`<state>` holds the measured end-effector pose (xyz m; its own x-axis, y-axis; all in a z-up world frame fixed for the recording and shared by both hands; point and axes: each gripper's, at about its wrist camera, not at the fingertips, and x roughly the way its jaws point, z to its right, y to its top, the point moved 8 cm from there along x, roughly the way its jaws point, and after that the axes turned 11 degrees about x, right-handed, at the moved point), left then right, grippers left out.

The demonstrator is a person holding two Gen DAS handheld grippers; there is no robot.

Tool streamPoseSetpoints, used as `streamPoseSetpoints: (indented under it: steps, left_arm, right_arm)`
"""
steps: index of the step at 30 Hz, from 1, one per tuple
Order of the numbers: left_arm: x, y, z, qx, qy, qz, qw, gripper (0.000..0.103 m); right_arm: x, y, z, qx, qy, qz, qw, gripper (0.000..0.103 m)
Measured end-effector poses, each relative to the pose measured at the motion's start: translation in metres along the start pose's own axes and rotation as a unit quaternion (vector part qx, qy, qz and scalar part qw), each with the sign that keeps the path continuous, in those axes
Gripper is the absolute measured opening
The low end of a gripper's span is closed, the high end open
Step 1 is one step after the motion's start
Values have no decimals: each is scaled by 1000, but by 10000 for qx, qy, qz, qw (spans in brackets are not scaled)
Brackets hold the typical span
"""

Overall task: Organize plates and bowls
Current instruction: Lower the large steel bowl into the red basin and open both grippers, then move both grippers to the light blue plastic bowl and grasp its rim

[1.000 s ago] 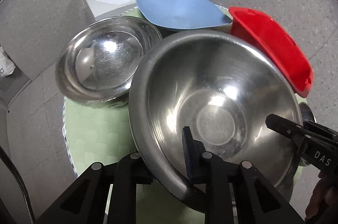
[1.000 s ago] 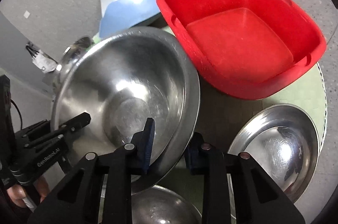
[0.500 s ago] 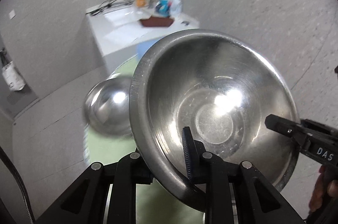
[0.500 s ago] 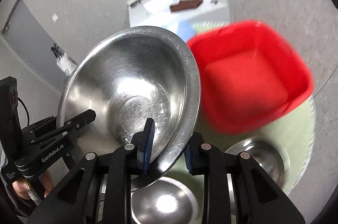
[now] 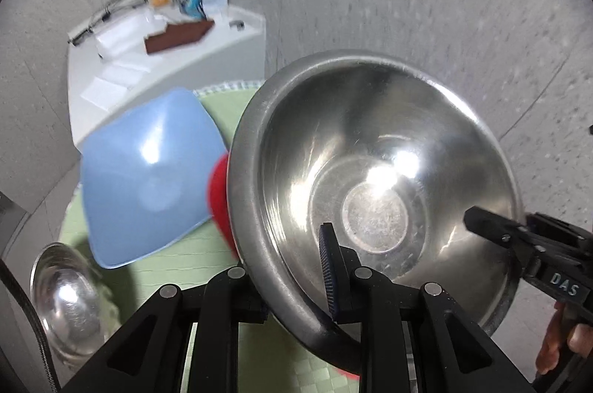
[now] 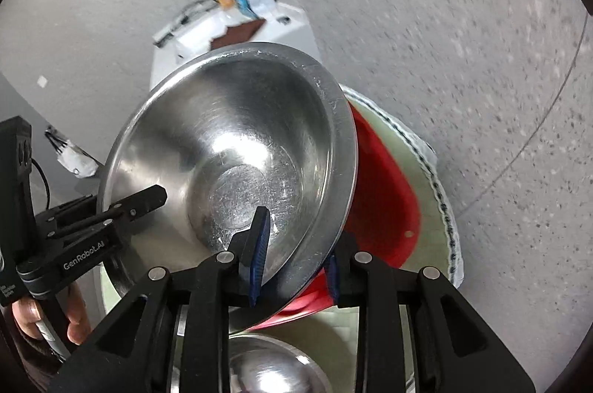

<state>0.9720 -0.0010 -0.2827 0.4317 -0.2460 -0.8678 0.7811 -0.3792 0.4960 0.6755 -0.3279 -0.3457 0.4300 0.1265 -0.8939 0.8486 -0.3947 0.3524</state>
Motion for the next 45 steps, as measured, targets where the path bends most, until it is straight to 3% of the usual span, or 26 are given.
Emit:
streamPoseSetpoints:
  steps: [7, 13, 15, 19, 21, 23, 27, 32, 38, 45]
  left_arm:
    - [56, 7, 17, 175, 120, -538, 9983, 22]
    - [72, 27, 28, 141, 88, -584, 9982, 30]
    - [75, 30, 30, 155, 18, -574, 9982, 37]
    - [60, 27, 29, 45, -118, -556, 9984, 49]
    - [50, 26, 27, -35, -234, -481, 9986, 65]
    - [39, 24, 24, -113, -217, -402, 9989, 71]
    - [26, 20, 21, -172, -290, -317, 9989, 72]
    - [-6, 13, 15, -199, -24, 47, 9998, 86]
    - [-48, -10, -5, -215, 162, 353, 9990, 86]
    - [-111, -57, -49, -430, 454, 776, 9950, 92]
  right_arm:
    - [16, 1, 16, -1, -171, -163, 9997, 27]
    - [30, 1, 25, 99, -172, -290, 9994, 28]
    - [32, 1, 26, 128, -171, -302, 9993, 28]
    - [32, 4, 28, 222, -151, -320, 9991, 29]
    - [29, 5, 29, 245, -165, -266, 9992, 31]
    - [26, 6, 30, 330, -126, -230, 9991, 37]
    - [18, 5, 29, 387, -97, -100, 9992, 41]
    - [-4, 5, 24, 334, -247, 300, 9987, 63]
    - [-37, 0, 4, 147, -567, 813, 9950, 66]
    - [-67, -28, -63, -78, -199, 1120, 9935, 69]
